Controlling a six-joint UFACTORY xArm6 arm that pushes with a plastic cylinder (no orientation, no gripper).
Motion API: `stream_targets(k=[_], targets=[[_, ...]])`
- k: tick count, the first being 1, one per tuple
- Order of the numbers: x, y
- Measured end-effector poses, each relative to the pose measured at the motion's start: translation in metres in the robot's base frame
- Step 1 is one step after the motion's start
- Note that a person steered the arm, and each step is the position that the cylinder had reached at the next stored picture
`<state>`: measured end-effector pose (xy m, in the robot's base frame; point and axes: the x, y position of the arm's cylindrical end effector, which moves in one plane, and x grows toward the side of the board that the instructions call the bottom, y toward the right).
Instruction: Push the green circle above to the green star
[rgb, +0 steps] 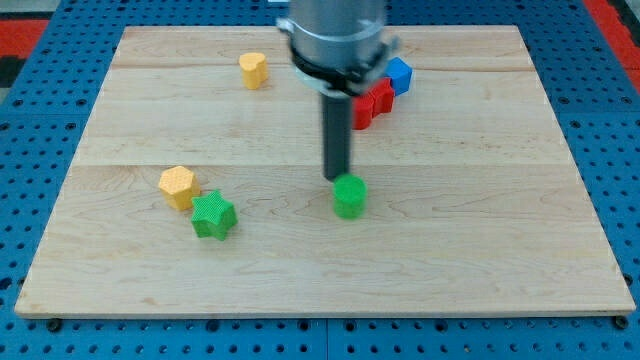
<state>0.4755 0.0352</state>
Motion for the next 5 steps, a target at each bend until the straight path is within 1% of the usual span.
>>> stream_targets(k=[1, 2, 3, 4, 5], targets=[[-0.008, 0.017], [0.028, 0.061], [0.057, 0.077], [0.056, 0.042], [0.032, -0.009]])
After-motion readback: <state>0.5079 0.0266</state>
